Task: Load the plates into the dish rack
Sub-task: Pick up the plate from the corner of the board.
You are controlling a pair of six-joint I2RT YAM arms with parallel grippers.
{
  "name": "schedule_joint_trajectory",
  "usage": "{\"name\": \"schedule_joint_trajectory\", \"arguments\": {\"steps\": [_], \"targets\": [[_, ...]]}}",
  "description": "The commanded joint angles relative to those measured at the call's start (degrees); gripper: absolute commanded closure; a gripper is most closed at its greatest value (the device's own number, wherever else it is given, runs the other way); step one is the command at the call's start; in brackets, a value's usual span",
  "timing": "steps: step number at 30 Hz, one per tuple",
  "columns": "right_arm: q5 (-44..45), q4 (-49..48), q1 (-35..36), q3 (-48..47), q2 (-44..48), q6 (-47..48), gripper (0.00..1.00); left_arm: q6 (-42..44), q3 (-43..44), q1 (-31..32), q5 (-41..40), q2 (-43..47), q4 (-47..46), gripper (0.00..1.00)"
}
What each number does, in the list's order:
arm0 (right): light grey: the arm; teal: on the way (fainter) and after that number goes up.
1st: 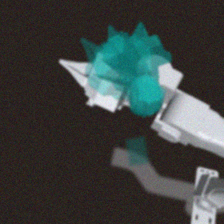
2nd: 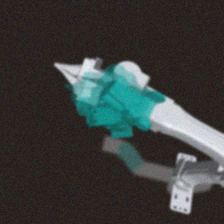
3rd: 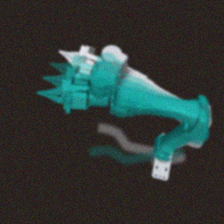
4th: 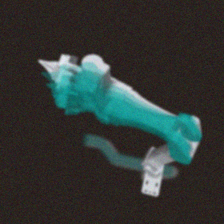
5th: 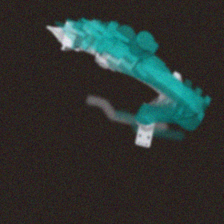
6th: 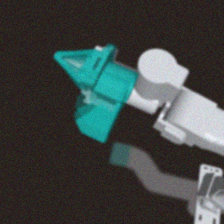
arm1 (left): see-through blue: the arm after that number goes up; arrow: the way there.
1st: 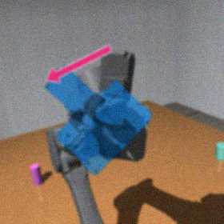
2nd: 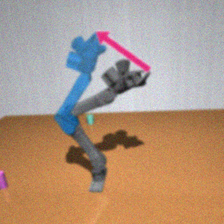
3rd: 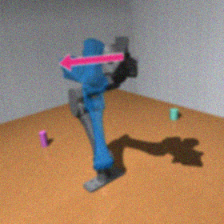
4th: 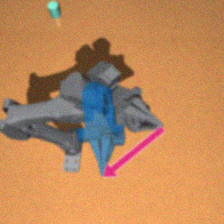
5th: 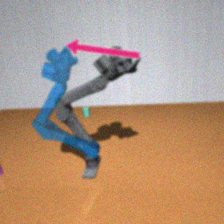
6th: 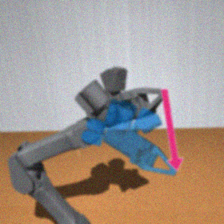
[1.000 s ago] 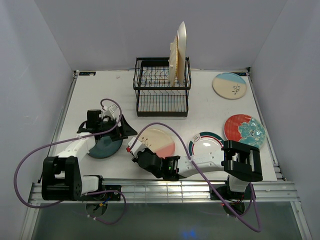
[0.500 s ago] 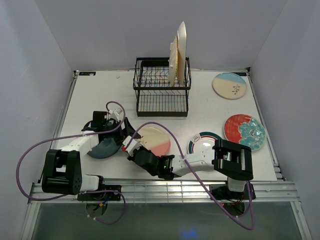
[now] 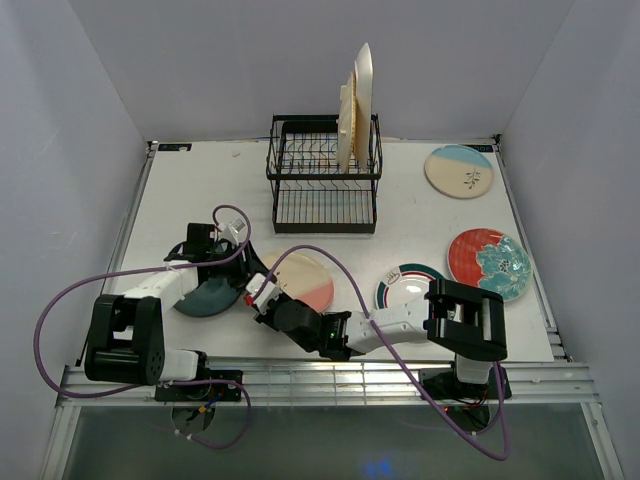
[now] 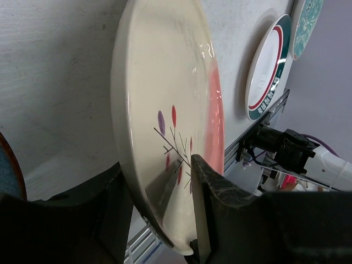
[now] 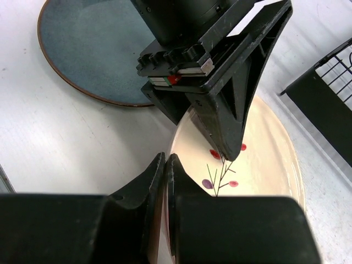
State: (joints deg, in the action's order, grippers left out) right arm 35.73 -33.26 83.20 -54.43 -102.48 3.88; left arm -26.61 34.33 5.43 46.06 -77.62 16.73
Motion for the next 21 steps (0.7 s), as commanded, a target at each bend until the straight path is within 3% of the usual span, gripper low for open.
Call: {"name": "schedule_joint_trajectory", "arguments": {"steps": [1,5,14,17,19,21], "targets": [[-1.62,-7.17,0.03,0.29,3.42,0.51,0.92,0.24,1.36,0.37,1.22,0.02,-0.21,0.48],[-2.32,-6.91,0.03,0.82,4.04,0.43,0.92,0.16,1.36,0.37,0.78,0.11,-0.21,0.55],[-3.91,-6.29,0.21,1.79,4.48,-0.01,0.87,0.77,1.27,0.37,1.31,1.42,-0.03,0.85],[-4.08,-6.65,0.21,2.58,5.0,-0.19,0.79,1.12,1.18,0.37,1.75,2.04,0.06,0.94],[-4.17,-7.08,0.3,3.63,5.88,-0.28,0.67,1.39,1.18,0.37,1.92,2.13,0.32,1.0],[-4.17,-8.22,0.39,4.86,7.02,-0.54,0.54,1.56,1.36,0.37,1.92,2.04,0.49,1.0]]}}
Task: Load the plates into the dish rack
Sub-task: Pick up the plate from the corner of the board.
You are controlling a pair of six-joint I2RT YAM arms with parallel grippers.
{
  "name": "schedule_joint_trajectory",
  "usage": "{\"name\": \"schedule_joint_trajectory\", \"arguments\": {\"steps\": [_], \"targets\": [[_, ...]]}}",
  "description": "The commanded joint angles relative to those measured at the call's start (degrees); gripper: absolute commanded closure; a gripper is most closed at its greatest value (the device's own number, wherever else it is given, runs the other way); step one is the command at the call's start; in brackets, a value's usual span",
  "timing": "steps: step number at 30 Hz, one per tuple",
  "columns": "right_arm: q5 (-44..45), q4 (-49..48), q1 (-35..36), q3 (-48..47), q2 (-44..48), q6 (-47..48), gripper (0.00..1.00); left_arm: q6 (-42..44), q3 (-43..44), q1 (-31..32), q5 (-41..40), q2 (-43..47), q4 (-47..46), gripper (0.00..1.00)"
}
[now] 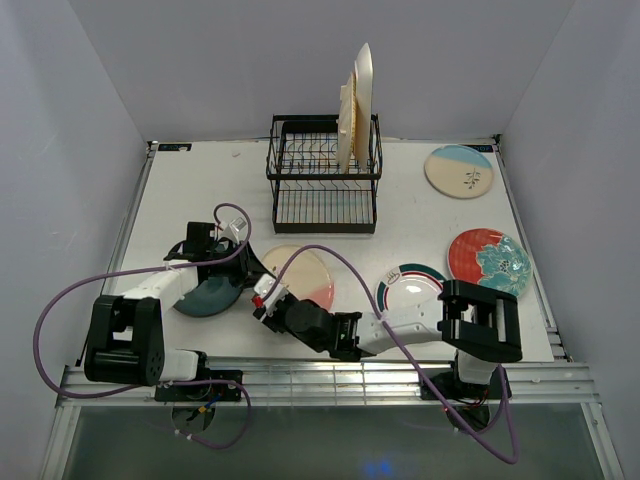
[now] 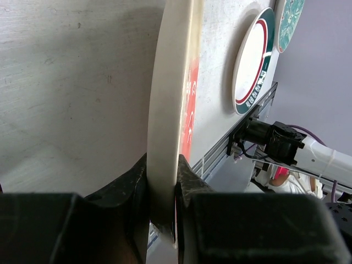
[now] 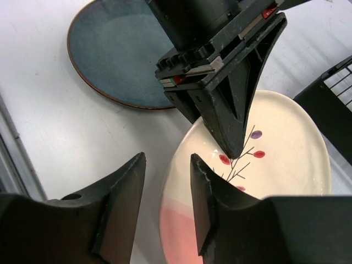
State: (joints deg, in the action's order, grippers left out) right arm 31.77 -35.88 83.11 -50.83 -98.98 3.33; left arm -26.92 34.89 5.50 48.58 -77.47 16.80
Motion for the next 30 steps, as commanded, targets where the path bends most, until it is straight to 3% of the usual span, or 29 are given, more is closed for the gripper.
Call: {"name": "schedule_joint_trajectory", "arguments": {"steps": [1,9,17,22,30], "targets": [[-0.22,-6.13,0.65,2.82,4.23,0.01,0.51,2.04,0.88,0.3,-0.68,1.97,0.43,1.0],[0.84,-8.59,1.09,12.5,16.26,-2.01,0.37,1.78,0.26,0.3,-3.75,4.34,-0.45,1.0],[5.74,-10.26,1.18,22.17,29.09,-4.72,0.35,3.01,-0.01,0.3,-6.3,12.94,-0.54,1.0],[6.99,-12.73,1.18,28.59,36.21,-5.27,0.34,7.39,4.82,0.3,-9.11,15.86,4.99,1.0],[7.52,-12.2,1.18,31.4,40.27,-5.53,0.34,11.97,11.77,0.3,-11.22,21.47,12.11,1.0]]}}
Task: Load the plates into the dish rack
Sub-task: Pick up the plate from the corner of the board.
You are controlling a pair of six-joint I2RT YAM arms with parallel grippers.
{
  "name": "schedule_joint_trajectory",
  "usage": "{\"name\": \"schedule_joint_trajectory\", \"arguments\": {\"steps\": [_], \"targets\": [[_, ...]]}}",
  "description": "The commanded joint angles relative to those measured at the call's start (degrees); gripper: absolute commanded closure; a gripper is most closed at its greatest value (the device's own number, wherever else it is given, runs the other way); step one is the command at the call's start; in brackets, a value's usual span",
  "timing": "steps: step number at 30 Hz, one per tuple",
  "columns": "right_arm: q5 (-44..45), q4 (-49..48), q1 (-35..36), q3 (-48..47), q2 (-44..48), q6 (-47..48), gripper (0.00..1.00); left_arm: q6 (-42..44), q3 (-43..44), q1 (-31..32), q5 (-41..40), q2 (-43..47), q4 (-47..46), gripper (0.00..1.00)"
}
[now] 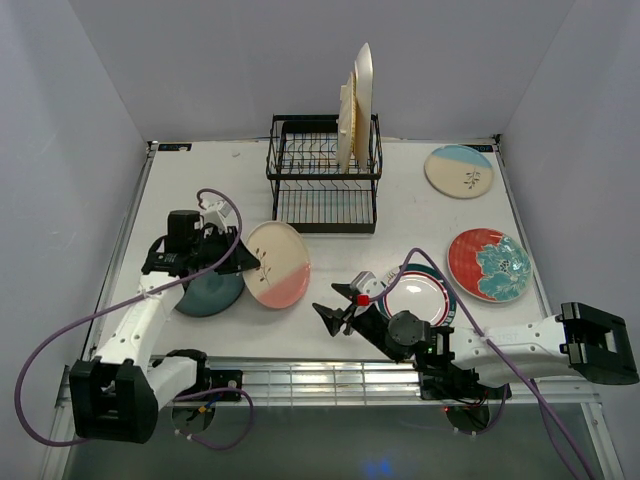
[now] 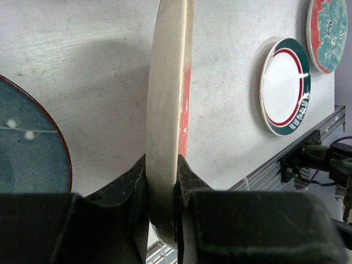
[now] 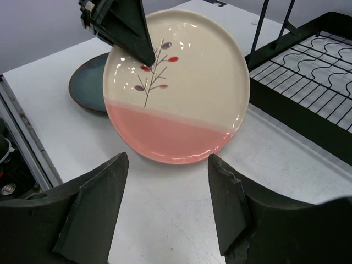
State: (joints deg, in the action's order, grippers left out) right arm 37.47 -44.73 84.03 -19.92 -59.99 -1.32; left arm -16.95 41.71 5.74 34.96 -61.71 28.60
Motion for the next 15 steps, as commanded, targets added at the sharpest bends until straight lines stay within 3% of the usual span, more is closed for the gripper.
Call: {"name": "schedule_joint_trajectory", "arguments": {"steps": [1,8,15], "targets": [[1.9,-3.17,0.26,0.59,1.54,-0.96,0.34,2.18,6.26,0.06,2.05,7.73,0.84,1.0],[2.16,-3.08,0.26,0.94,1.89,-1.05,0.34,2.63,15.92,0.15,-1.12,13.72,4.27,1.0],[2.69,-2.64,0.26,0.94,1.71,-1.14,0.34,-0.27,26.21,0.15,-4.9,13.02,4.53,1.0]]}}
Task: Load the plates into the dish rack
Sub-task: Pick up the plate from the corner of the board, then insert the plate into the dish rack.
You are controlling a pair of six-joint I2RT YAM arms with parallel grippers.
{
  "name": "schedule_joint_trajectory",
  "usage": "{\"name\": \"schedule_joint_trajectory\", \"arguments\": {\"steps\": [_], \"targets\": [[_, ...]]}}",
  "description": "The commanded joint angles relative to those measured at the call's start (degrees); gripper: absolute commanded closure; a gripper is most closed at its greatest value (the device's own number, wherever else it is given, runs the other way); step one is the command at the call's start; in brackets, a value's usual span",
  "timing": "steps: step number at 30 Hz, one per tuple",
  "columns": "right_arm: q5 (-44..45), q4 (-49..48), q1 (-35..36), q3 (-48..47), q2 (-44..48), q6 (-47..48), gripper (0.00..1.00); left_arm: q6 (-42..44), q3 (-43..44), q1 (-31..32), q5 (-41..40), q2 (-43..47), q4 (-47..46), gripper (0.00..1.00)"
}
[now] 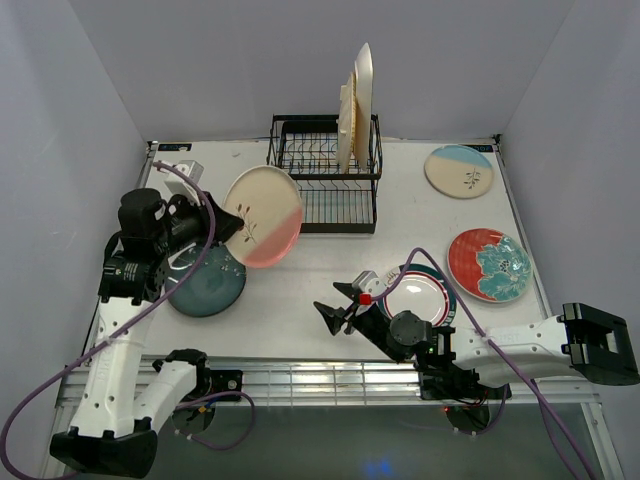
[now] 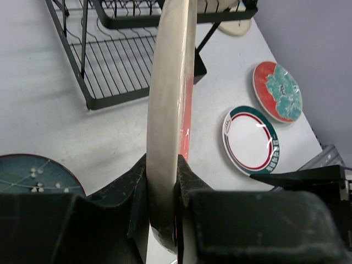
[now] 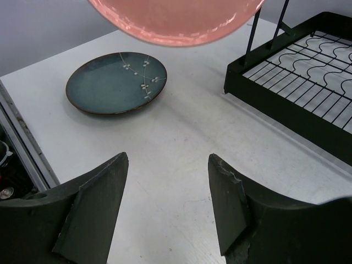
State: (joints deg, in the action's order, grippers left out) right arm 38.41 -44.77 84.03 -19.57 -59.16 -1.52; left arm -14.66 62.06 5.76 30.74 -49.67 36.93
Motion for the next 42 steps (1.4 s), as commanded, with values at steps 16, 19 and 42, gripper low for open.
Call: {"name": "schedule_joint_trajectory", "arguments": {"steps": [16,19,42], "targets": [[3.51,1.18,0.26,3.31,7.38,-2.79,0.34,-10.48,27.93,0.13,-3.75,-11.85,-2.12,1.0],[4.04,1.88,0.26,3.49,8.0,-3.05,0.34,-10.83,31.53,0.3,-6.13,-15.01,-2.04,1.0],[4.39,4.96,0.26,6.91,13.71,-4.9,0.34,-4.16,51.58,29.13,-53.38,-31.97,-2.82,1.0]]}}
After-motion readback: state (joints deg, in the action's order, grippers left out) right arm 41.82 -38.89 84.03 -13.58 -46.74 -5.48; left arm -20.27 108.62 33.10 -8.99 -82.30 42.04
